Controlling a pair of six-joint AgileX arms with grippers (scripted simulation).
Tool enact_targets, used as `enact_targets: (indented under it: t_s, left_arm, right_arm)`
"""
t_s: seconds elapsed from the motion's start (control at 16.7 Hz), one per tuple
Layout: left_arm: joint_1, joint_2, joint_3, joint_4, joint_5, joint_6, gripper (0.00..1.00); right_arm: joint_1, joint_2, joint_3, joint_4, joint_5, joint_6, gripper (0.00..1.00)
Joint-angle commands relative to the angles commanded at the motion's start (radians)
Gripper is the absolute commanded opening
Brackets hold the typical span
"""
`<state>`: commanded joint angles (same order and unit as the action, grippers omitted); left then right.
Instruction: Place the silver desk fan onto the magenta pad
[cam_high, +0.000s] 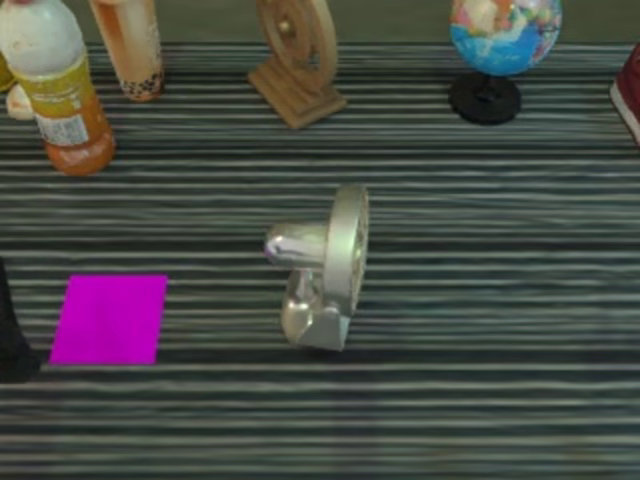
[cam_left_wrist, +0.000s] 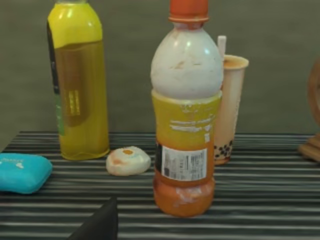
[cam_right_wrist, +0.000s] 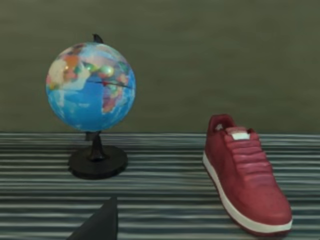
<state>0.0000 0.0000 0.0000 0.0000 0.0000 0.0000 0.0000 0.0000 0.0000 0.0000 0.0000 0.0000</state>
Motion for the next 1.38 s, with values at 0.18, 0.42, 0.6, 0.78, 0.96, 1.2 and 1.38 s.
enact_targets:
  t_s: [0.18,0.42,0.6,0.78,0.96,1.2,1.38]
  left_arm:
    - [-0.003,0.009,0.008,-0.008,0.001,-0.001,1.0]
    - [-0.042,0.144,0.126,-0.113,0.005,-0.015,1.0]
    - [-0.094,0.33,0.301,-0.252,0.007,-0.041,1.0]
    - [-0.162,0.565,0.538,-0.426,0.007,-0.083,1.0]
    - [-0.241,0.829,0.821,-0.62,0.007,-0.136,1.0]
    - [-0.355,1.202,1.238,-0.893,0.008,-0.22,1.0]
    - [-0.441,1.485,1.557,-1.096,0.009,-0.288,1.0]
  right_arm:
    - [0.0,0.0,0.0,0.0,0.0,0.0,1.0]
    - [0.0,0.0,0.0,0.0,0.0,0.0,1.0]
    - [0.0,0.0,0.0,0.0,0.0,0.0,1.0]
    - [0.0,0.0,0.0,0.0,0.0,0.0,1.0]
    - [0.0,0.0,0.0,0.0,0.0,0.0,1.0]
    - [0.0,0.0,0.0,0.0,0.0,0.0,1.0]
    - [0.0,0.0,0.0,0.0,0.0,0.0,1.0]
